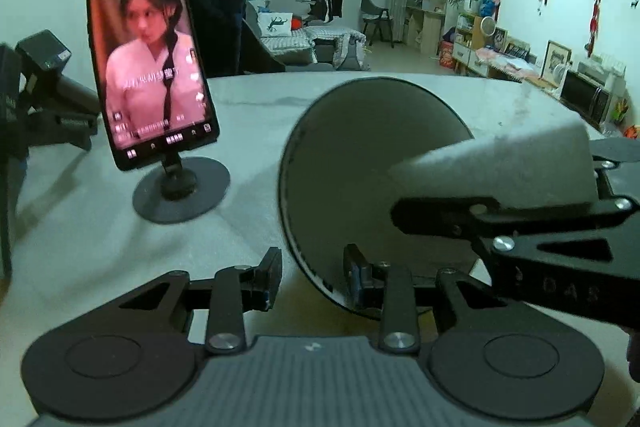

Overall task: Clean bowl
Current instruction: 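Turn the bowl with the left tool while the right tool keeps the sponge inside, then scrub the bowl's inner wall with the right tool's sponge while the left tool holds it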

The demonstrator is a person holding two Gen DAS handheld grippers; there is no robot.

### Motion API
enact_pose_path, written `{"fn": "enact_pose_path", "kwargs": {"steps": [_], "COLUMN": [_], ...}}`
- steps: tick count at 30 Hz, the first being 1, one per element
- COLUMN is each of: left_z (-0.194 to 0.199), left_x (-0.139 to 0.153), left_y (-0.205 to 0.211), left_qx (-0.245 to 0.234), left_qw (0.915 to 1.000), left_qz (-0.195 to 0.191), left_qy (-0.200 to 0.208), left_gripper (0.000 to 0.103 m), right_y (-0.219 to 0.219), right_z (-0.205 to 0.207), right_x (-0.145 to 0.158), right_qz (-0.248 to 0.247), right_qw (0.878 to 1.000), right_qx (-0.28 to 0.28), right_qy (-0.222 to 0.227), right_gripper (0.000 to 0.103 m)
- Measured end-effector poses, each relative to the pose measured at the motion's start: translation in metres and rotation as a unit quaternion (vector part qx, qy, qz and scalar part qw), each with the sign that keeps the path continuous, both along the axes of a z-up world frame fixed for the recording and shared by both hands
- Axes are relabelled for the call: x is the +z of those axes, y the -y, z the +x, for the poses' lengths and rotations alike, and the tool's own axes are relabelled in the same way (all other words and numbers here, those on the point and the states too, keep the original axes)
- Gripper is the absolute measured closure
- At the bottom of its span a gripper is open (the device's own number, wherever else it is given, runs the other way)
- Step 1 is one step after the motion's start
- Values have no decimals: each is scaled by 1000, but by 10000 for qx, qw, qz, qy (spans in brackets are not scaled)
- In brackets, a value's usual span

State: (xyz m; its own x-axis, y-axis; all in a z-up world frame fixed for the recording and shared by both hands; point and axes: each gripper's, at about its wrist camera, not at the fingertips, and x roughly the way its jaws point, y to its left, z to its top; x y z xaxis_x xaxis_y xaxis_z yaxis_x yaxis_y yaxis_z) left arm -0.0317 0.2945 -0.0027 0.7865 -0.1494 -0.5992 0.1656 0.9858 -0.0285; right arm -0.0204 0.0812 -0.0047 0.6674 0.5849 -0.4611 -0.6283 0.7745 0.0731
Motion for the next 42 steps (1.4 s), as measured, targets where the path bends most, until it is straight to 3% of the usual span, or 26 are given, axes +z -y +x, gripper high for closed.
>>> {"fn": "enact_pose_path", "kwargs": {"steps": [8, 22, 33, 42], "left_z": [-17, -15, -9, -9], "left_x": [-8, -1, -4, -4], "left_y": [5, 16, 15, 15], "left_qx": [171, 191, 164, 165], "left_qw": [9996, 9995, 9996, 9996], "left_qz": [-13, 5, -15, -32], "left_qy": [231, 253, 248, 245], "left_gripper": [66, 66, 64, 64], "right_y": [-5, -44, -24, -27], "right_z": [-1, 10, 20, 20], "right_x": [4, 13, 7, 10], "right_qz": [80, 443, 638, 634], "right_qw": [9999, 9990, 9976, 9977], "right_qx": [-104, 6, -205, -209], "right_qy": [82, 70, -174, -79], "right_gripper": [86, 85, 87, 85]}}
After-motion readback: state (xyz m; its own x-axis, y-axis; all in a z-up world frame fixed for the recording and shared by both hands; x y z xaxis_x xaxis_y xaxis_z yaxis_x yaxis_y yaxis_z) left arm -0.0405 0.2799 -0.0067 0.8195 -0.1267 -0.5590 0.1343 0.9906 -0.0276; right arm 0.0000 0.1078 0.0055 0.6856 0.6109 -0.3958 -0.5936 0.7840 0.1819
